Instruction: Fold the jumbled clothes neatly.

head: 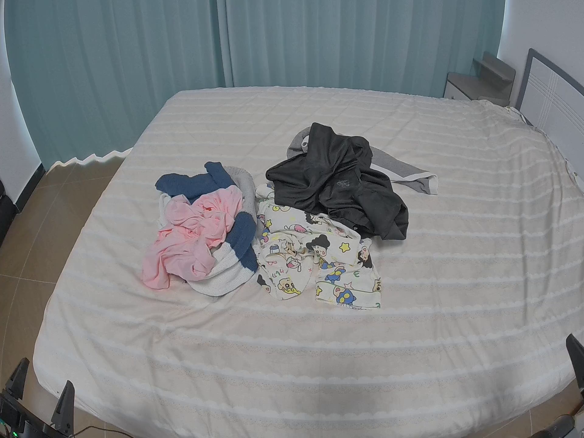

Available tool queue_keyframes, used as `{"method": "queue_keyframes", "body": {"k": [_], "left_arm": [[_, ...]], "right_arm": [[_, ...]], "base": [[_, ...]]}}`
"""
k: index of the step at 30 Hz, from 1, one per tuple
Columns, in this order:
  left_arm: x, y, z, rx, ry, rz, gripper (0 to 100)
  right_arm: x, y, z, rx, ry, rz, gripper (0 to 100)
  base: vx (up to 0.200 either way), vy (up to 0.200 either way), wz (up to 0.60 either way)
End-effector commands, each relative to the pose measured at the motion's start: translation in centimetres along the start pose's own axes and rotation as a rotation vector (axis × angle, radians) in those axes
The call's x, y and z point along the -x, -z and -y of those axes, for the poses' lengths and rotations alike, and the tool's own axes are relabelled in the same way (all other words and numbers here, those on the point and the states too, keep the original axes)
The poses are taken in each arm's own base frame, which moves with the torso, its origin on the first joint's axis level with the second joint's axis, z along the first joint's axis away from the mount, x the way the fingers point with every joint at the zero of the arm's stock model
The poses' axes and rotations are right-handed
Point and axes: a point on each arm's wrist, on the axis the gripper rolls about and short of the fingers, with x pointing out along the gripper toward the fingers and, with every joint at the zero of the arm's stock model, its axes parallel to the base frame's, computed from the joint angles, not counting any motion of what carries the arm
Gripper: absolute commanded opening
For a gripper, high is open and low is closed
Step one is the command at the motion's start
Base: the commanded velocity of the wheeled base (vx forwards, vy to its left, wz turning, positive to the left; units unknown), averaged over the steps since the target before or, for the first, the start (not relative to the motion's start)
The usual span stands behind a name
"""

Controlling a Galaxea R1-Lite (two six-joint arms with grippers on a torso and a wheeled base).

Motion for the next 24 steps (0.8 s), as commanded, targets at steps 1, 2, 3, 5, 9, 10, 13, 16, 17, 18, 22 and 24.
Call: {"method": "queue_keyframes", "body": {"k": [1, 2, 3, 5, 9, 10, 13, 16, 17, 18, 22, 24], "left_arm": [[0.0, 0.5, 0.0, 0.001, 0.003, -0.007, 100], [0.0, 0.5, 0.0, 0.001, 0.003, -0.007, 100], [0.0, 0.5, 0.0, 0.001, 0.003, -0.007, 100], [0.0, 0.5, 0.0, 0.005, 0.003, -0.007, 100], [0.0, 0.5, 0.0, 0.008, 0.003, -0.007, 100], [0.0, 0.5, 0.0, 0.010, 0.003, -0.007, 100], [0.0, 0.5, 0.0, 0.013, 0.003, -0.008, 100], [0.0, 0.5, 0.0, 0.019, 0.003, -0.008, 100], [0.0, 0.5, 0.0, 0.022, 0.001, -0.008, 100], [0.0, 0.5, 0.0, 0.024, 0.001, -0.008, 100], [0.0, 0.5, 0.0, 0.024, 0.001, -0.008, 100], [0.0, 0.5, 0.0, 0.024, 0.001, -0.008, 100]], "right_arm": [[-9.9, -1.2, 1.6, -0.225, -0.214, -0.487, 100], [-10.5, -1.0, 1.7, -0.236, -0.217, -0.513, 100], [-12.7, -0.1, 1.8, -0.261, -0.238, -0.589, 100], [-15.4, 1.0, 1.7, -0.318, -0.255, -0.663, 100], [-20.6, 3.3, 0.6, -0.440, -0.273, -0.736, 100], [-22.1, 3.8, 0.2, -0.468, -0.267, -0.741, 100], [-25.9, 5.7, -0.7, -0.535, -0.242, -0.754, 100], [-29.2, 8.0, -1.6, -0.551, -0.204, -0.772, 100], [-30.3, 8.8, -1.9, -0.551, -0.190, -0.778, 100], [-31.4, 9.7, -2.1, -0.548, -0.180, -0.780, 100], [-35.4, 12.4, -3.6, -0.555, -0.124, -0.770, 100], [-36.8, 13.1, -4.4, -0.579, -0.105, -0.760, 100]], "base": [[0.000, 0.000, 0.00], [0.000, 0.000, 0.00], [0.000, 0.000, 0.00], [0.000, 0.000, 0.00], [0.000, 0.000, 0.00], [0.000, 0.000, 0.00], [0.000, 0.000, 0.00], [0.000, 0.000, 0.00], [0.000, 0.000, 0.00], [0.000, 0.000, 0.00], [0.000, 0.000, 0.00], [0.000, 0.000, 0.00]]}}
